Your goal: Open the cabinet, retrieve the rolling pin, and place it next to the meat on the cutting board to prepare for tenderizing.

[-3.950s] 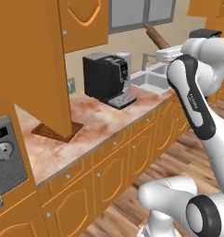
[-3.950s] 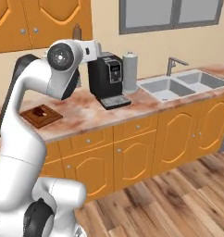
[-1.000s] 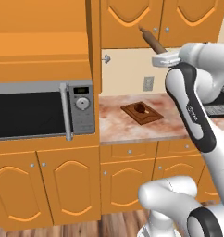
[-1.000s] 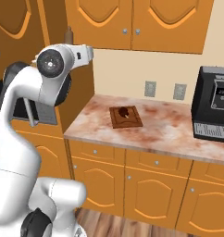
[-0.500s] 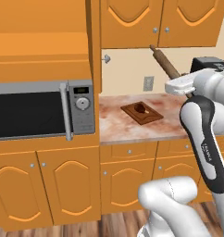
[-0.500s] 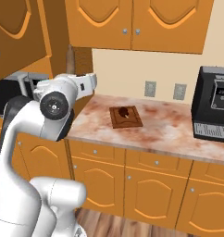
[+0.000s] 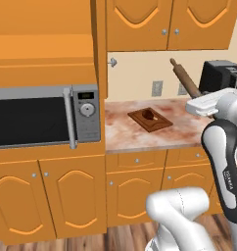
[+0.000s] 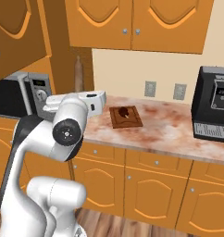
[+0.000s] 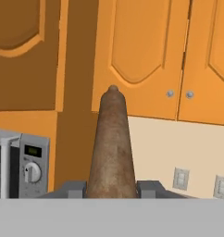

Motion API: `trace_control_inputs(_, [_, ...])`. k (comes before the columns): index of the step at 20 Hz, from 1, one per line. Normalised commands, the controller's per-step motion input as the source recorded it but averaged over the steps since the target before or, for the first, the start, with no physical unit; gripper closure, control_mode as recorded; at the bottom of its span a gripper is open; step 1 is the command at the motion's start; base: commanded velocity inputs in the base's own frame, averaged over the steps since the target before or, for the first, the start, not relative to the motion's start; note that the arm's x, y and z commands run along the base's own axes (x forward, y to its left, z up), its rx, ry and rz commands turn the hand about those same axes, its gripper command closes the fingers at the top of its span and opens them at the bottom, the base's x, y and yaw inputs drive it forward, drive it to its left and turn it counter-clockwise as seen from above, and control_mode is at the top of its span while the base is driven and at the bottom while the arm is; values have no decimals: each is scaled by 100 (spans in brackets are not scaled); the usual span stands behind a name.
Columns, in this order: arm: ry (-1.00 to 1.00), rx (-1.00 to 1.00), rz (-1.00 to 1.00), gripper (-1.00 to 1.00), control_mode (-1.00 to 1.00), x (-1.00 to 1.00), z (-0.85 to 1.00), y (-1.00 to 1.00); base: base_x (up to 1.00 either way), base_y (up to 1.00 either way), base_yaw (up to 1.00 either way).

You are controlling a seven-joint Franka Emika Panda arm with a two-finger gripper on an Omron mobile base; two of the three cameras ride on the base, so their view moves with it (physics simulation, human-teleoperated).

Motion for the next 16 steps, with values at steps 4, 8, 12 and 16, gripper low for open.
trace_control_inputs(4, [0, 3, 0, 100, -100, 3, -9, -37, 0, 0, 0])
trace_control_inputs(8, [0, 1, 0, 100, 100, 5, -2, -10, 18, -33, 0])
trace_control_inputs(12, [0, 0, 0, 100, 100, 0, 0, 0, 31, -42, 1])
trace_control_inputs(16, [0, 0, 0, 100, 100, 0, 0, 0, 35, -32, 5])
